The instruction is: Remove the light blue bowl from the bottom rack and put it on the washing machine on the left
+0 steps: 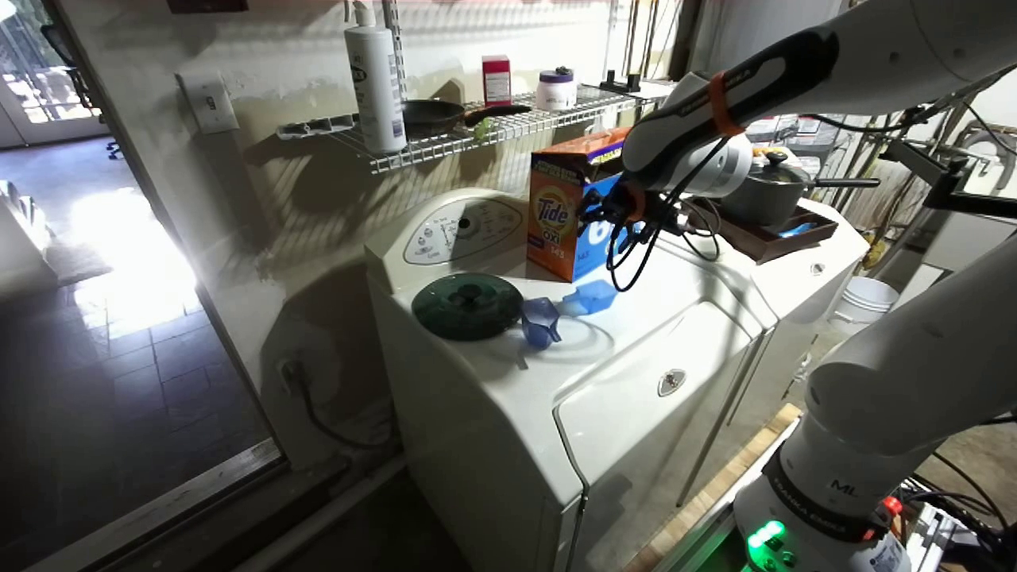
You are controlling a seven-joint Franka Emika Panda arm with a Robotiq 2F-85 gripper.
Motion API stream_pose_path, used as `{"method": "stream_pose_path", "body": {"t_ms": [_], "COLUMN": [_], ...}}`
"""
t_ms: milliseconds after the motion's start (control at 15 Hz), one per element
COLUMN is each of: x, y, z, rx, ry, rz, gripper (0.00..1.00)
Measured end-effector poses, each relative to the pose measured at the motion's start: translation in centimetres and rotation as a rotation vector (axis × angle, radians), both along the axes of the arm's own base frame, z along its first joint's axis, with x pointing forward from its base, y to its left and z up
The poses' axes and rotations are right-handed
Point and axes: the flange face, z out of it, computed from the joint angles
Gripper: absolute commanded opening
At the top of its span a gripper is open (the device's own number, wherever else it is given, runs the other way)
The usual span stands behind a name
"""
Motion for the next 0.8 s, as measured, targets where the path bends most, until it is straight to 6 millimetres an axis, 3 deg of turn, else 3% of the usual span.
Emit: {"method": "stream_pose_path", "body": {"t_ms": [400,800], "x": [-0.8,-0.7], "y": [1.3,0.7], "z": [6.8,14.3], "rx": [0.004,-0.134], "ry": [0.166,0.312], "rz": [0.268,0.389], "gripper": [1.0,1.0]}}
